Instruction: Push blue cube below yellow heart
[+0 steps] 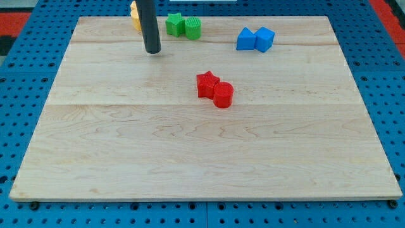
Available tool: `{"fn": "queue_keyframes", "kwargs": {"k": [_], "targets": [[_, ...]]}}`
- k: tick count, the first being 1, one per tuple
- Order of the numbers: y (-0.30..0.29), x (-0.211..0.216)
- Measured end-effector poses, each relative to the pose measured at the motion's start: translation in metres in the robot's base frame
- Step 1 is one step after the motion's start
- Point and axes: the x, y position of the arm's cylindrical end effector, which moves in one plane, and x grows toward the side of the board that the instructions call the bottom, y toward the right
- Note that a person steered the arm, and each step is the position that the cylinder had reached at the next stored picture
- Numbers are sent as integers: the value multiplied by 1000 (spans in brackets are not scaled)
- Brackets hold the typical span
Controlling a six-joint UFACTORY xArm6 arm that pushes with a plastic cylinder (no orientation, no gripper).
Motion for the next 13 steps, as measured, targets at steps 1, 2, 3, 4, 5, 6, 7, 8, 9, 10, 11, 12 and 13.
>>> {"fn": "queue_keyframes", "kwargs": {"k": [1,2,3,4,5,6,7,8,9,10,11,12,13], "targets": [[0,0],[0,0],[8,0],[15,0],[29,0],[37,0],[37,0],[48,0],[60,0],[69,0],[76,0],[90,1],[118,4]]}}
